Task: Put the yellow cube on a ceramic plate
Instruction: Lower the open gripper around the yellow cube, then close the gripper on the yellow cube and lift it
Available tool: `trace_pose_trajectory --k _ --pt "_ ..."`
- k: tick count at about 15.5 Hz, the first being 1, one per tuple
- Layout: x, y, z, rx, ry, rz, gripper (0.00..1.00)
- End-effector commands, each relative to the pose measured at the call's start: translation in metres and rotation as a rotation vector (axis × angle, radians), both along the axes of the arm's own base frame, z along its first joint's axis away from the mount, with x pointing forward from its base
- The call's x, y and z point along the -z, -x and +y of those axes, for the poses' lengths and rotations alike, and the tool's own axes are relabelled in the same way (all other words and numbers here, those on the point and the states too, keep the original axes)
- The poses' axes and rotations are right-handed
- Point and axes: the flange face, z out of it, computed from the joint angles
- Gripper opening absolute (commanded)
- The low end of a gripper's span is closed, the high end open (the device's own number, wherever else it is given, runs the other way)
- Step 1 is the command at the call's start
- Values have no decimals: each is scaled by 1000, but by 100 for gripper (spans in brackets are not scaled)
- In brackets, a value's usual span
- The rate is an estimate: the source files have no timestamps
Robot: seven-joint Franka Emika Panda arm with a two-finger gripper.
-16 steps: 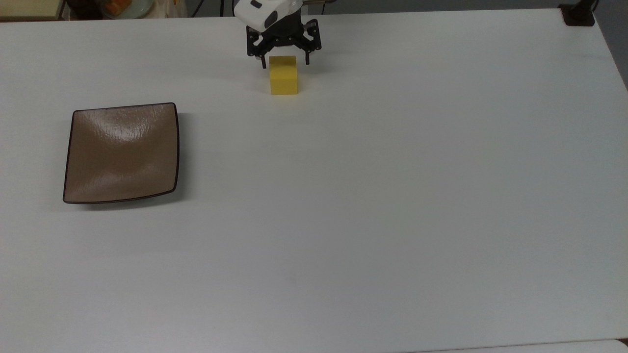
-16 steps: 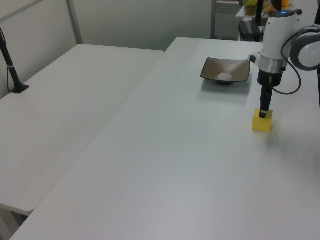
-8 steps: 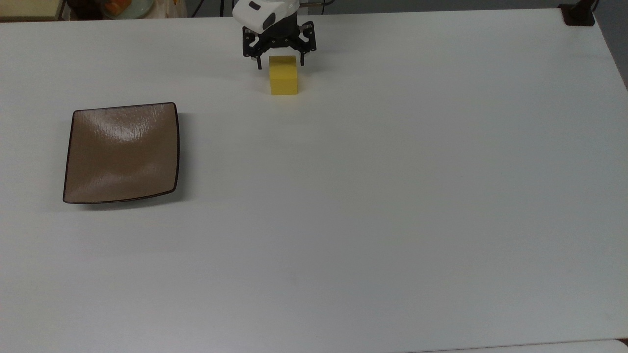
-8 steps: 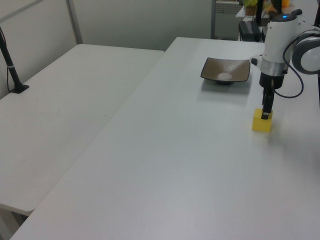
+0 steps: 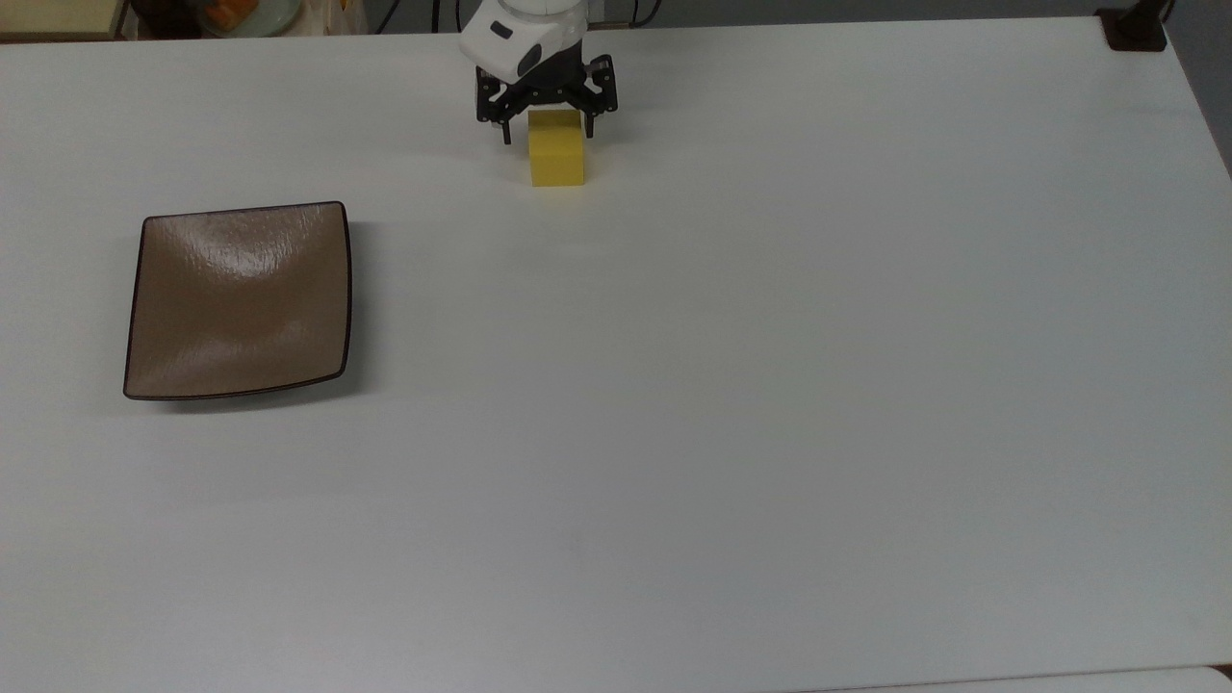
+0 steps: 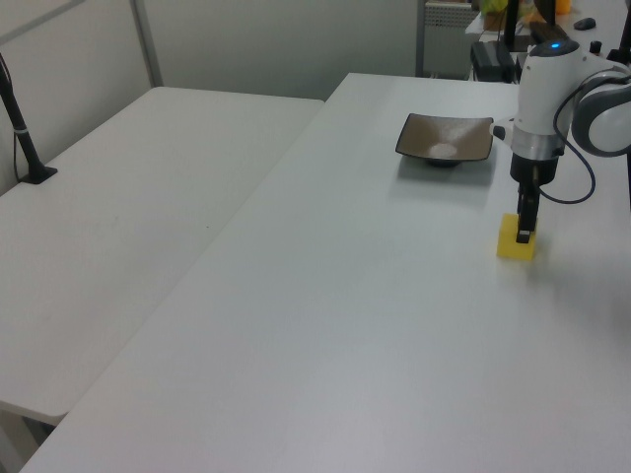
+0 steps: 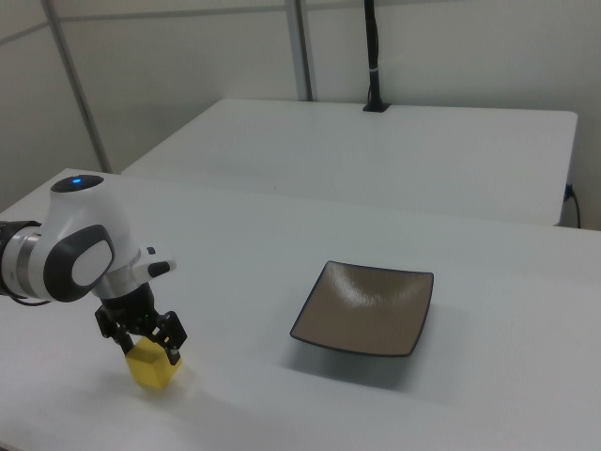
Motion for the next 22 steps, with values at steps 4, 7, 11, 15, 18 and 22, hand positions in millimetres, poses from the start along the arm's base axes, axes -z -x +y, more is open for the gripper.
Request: trace_pose_trajectory --k 4,7,11,15,18,22 --pt "13 0 -1 4 21 -12 90" --pt "16 -1 -1 4 22 -6 77" --pt "16 -1 -1 2 23 -4 50" --pt "7 -7 -1 -7 24 -13 27" --pt "-7 -14 -1 -2 25 -21 26" --pt "-58 -42 -3 30 25 -3 26"
